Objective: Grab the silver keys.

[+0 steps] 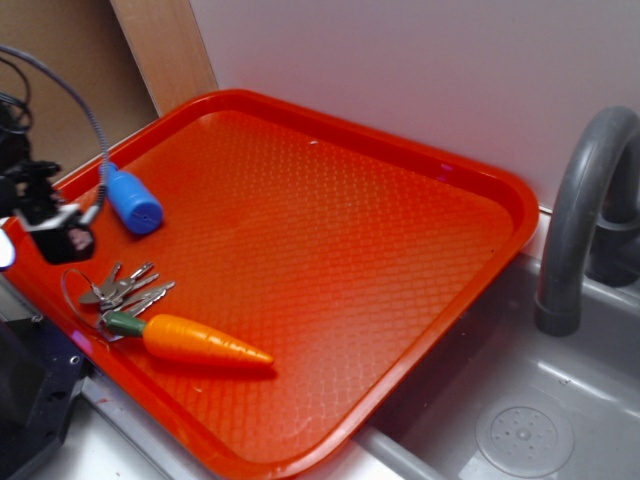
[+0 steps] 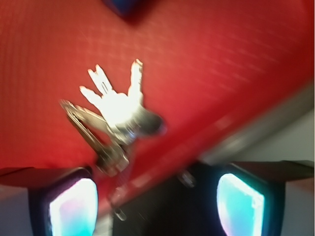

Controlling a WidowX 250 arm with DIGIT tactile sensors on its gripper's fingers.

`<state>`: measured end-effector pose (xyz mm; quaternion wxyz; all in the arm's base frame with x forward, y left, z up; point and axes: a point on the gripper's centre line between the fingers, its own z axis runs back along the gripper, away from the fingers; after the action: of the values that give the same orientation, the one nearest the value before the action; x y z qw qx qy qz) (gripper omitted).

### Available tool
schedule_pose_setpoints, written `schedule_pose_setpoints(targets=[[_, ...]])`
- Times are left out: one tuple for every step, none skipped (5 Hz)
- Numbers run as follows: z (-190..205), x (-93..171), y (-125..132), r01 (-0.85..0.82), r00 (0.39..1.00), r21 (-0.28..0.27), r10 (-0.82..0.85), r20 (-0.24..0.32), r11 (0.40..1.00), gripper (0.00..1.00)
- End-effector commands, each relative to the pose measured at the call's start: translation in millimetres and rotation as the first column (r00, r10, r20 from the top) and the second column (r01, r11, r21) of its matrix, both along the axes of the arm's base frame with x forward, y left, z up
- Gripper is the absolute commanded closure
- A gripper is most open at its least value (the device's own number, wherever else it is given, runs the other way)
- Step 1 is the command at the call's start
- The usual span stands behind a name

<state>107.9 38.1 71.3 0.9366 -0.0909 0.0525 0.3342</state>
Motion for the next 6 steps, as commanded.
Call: schedule_pose_setpoints(targets=[[-13.5,21.2,-14.5,0.021,1.0,0.02,-0.021,0.011,1.0,0.0],[-14.8,20.1,-14.1,0.035,0.999,0.038,-0.035,0.011,0.999,0.0],[-17.0,21.1,-10.5,0.028,1.0,0.066,-0.028,0.007,0.997,0.0],[-15.4,18.9,-6.7,0.014,1.0,0.073,-0.014,0.001,0.997,0.0],[-17.7,15.0,-4.1,0.001,1.0,0.081,0.0,-0.008,0.997,0.0],[-16.4,12.9,-3.7,0.007,1.0,0.076,-0.006,-0.01,0.997,0.0]])
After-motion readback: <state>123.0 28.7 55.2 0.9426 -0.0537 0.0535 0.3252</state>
